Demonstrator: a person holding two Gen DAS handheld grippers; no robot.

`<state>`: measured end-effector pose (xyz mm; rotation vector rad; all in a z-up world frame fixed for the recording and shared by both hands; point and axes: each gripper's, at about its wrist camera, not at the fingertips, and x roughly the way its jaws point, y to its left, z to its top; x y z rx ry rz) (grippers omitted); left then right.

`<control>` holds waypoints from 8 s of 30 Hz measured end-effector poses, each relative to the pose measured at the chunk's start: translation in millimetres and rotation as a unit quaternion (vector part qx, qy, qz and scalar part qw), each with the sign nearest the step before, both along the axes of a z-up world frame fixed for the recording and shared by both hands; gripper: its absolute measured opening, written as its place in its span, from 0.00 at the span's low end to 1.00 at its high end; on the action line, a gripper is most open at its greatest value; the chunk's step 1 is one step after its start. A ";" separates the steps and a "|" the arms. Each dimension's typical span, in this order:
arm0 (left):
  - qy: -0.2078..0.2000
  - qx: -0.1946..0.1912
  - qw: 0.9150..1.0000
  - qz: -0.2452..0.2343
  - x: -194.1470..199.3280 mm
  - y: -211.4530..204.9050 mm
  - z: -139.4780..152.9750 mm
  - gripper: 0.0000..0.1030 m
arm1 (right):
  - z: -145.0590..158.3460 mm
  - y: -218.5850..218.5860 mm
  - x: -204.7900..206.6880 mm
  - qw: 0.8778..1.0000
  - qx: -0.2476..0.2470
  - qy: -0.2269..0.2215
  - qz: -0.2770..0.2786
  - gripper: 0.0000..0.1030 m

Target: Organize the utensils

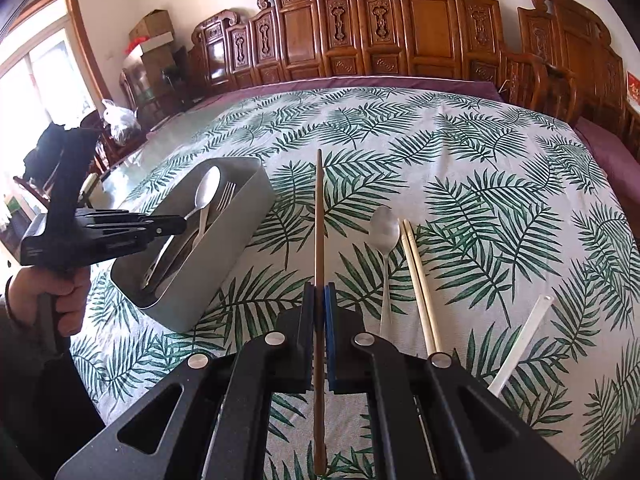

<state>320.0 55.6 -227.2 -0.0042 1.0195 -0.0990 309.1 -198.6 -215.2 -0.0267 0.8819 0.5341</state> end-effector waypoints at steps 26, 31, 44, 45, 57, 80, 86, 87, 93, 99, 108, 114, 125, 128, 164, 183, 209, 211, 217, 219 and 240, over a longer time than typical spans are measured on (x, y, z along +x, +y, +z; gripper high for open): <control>-0.047 -0.038 0.998 -0.012 -14.9 32.1 38.0 0.06 | 44.0 89.1 -10.1 0.999 -0.033 -0.021 0.019 0.06; -0.062 -0.043 0.997 -0.007 -17.3 44.3 49.8 0.06 | 42.8 115.0 -5.3 0.999 -0.011 -0.013 0.027 0.06; -0.097 -0.043 0.993 0.056 -17.8 96.9 66.7 0.57 | 19.3 160.9 20.9 0.999 0.020 0.019 0.025 0.06; -0.099 -0.045 0.992 0.061 -17.8 100.9 67.5 0.61 | 17.3 162.5 22.2 0.999 0.021 0.021 0.024 0.06; -0.106 -0.044 0.990 0.084 -16.6 121.6 70.3 0.86 | -16.0 180.9 29.1 0.999 0.012 0.042 0.010 0.06; -0.107 -0.045 0.992 0.046 -19.1 92.6 68.8 0.87 | 30.3 123.9 4.5 1.000 0.016 -0.013 0.022 0.08; -0.111 -0.049 0.992 0.020 -23.5 70.3 71.9 0.87 | 44.8 65.0 -11.5 0.999 -0.014 -0.027 -0.017 0.08; -0.112 -0.048 0.992 0.015 -24.5 65.1 72.8 0.87 | 46.5 51.5 -14.4 0.999 -0.019 -0.027 -0.028 0.08; -0.117 -0.050 0.992 -0.023 -31.1 31.1 78.1 0.87 | 44.4 -7.7 -26.1 0.996 -0.039 -0.027 -0.076 0.21; -0.114 -0.052 0.991 -0.056 -35.1 -12.3 74.7 0.87 | 25.8 -58.3 -28.2 0.990 -0.072 -0.017 -0.118 0.21; -0.107 -0.046 0.988 -0.098 -45.4 -67.4 61.0 0.87 | -6.7 -97.4 -18.3 0.988 -0.080 0.008 -0.134 0.21; -0.103 -0.038 0.988 -0.106 -48.7 -86.0 52.3 0.87 | -21.6 -84.4 -0.5 0.992 -0.077 0.020 -0.094 0.21; -0.087 -0.030 0.988 -0.121 -49.1 -106.4 39.3 0.87 | -50.1 -59.8 29.2 0.995 -0.080 0.047 -0.033 0.21; -0.082 -0.022 0.988 -0.128 -48.3 -111.8 33.9 0.87 | -51.6 -63.2 33.0 0.995 -0.074 0.048 -0.037 0.21; -0.022 -0.035 0.996 -0.076 65.6 -176.1 -6.9 0.53 | -30.7 -106.7 46.8 0.997 -0.029 0.016 -0.070 0.06; -0.010 -0.015 0.997 -0.078 78.7 -185.5 -21.9 0.05 | -28.7 -98.8 44.6 0.998 -0.010 0.019 -0.059 0.06; -0.084 -0.003 0.993 -0.079 4.9 -104.0 64.0 0.01 | -18.9 -30.5 17.3 0.999 -0.033 -0.003 0.000 0.06; -0.085 -0.003 0.994 -0.074 2.7 -94.5 65.5 0.01 | -18.6 -25.7 14.4 0.999 -0.036 -0.005 0.005 0.06; -0.100 0.002 0.993 -0.056 -2.3 -63.8 73.9 0.01 | -13.0 -17.6 6.6 0.999 -0.031 -0.009 0.010 0.06; -0.108 0.008 0.993 -0.047 -3.3 -53.1 76.4 0.01 | -10.7 -16.1 4.3 1.000 -0.026 -0.010 0.010 0.06; -0.083 0.030 0.996 0.029 17.0 16.8 21.9 0.01 | -1.5 19.6 -15.2 0.999 -0.016 -0.022 0.035 0.06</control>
